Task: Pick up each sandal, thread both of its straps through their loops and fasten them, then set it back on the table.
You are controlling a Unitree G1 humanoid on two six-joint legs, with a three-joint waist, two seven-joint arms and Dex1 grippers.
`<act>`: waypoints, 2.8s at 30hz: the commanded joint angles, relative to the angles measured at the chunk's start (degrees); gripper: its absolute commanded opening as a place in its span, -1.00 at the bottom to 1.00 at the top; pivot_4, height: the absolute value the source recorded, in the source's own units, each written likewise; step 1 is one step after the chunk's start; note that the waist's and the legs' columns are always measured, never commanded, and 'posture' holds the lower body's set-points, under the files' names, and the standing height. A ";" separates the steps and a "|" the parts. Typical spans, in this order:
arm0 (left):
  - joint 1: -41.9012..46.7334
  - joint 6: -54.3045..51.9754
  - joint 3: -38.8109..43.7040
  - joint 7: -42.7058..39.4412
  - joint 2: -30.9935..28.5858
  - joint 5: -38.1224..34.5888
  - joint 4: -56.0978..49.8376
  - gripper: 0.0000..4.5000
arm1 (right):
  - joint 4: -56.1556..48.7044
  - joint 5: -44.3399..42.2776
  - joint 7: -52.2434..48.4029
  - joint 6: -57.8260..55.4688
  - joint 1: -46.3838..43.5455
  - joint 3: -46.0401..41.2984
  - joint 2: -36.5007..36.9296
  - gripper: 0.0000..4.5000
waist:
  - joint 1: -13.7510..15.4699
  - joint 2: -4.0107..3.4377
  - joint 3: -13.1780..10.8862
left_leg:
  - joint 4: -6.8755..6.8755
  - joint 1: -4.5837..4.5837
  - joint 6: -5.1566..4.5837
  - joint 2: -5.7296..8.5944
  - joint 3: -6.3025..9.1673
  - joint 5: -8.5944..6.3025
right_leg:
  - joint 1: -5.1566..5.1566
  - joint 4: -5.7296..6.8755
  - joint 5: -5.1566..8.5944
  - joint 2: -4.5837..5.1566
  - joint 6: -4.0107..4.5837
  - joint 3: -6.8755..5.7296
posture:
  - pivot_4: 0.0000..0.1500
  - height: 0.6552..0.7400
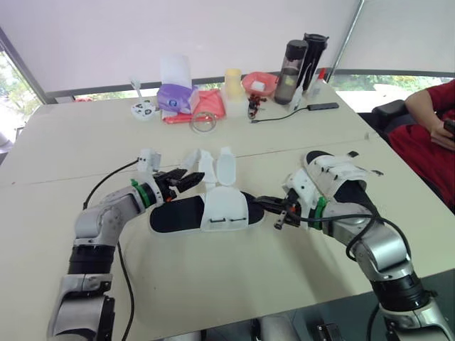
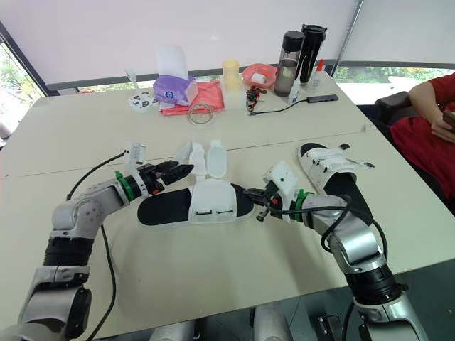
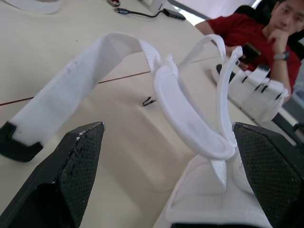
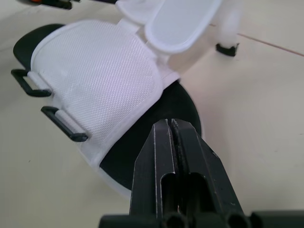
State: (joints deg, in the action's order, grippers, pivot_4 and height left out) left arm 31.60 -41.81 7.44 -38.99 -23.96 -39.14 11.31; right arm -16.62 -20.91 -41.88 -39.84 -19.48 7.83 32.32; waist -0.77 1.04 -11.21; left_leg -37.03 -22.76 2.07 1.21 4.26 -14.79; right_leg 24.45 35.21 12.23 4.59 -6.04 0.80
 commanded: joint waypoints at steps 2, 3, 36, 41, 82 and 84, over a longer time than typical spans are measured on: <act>3.49 -1.21 0.53 -2.19 0.61 -0.30 2.42 1.00 | -1.44 0.46 -1.84 0.92 0.86 2.13 0.56 -0.97 | -0.01 0.00 0.00 | -0.01 0.00 0.00 0.00 0.00 0.00 | 0.00 0.00 0.00 0.00 0.00 0.00 | 1.00 1.00; 3.85 -1.32 0.62 -2.37 0.74 -0.26 2.68 1.00 | -1.08 1.48 -2.20 1.61 1.21 3.20 1.09 -0.97 | -0.02 0.00 0.00 | -0.01 0.00 0.00 0.00 0.01 0.00 | 0.00 0.00 0.00 0.00 0.00 0.00 | 1.00 1.00; 29.17 7.95 14.30 -6.59 8.04 1.80 43.93 -0.98 | 6.21 9.46 -2.86 7.88 1.36 7.12 -1.21 -1.00 | -0.43 0.07 0.04 | -0.05 0.34 0.02 0.00 0.01 0.02 | -0.27 0.15 -0.09 -0.03 -0.17 -0.02 | 1.00 1.00; 22.94 17.90 2.04 -13.91 6.59 11.21 23.11 -0.98 | 6.08 9.91 -3.41 8.70 2.30 7.05 -0.33 -1.00 | -0.30 0.06 0.04 | 0.00 0.34 0.09 0.00 0.01 0.05 | -0.26 0.14 -0.10 -0.03 -0.16 0.01 | 1.00 1.00; -8.92 57.58 -23.65 -20.95 -29.15 17.75 -1.49 0.96 | 13.13 14.23 -3.27 15.21 3.97 8.59 0.85 -1.00 | -0.43 0.02 0.31 | 0.24 1.25 -0.05 -0.25 -0.18 -0.06 | -1.18 -0.08 0.09 0.18 -0.08 0.12 | 1.00 1.00; -13.33 42.69 -20.55 -21.72 -31.55 7.55 -9.96 0.96 | 13.05 14.08 -3.41 15.10 4.07 8.61 0.85 -1.00 | -0.28 0.05 0.30 | 0.23 1.26 -0.06 -0.29 -0.06 -0.06 | -1.20 -0.10 0.14 0.10 0.00 0.08 | 1.00 1.00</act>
State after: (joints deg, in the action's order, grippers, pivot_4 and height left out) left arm 18.75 11.95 -15.92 -58.80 -54.33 -22.85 7.88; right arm -7.38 -9.40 -45.63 -22.62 -17.34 15.22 32.38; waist -1.05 1.09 -10.92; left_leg -36.81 -21.50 2.01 0.90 4.23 -14.85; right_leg 23.22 35.10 12.55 4.69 -6.14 0.86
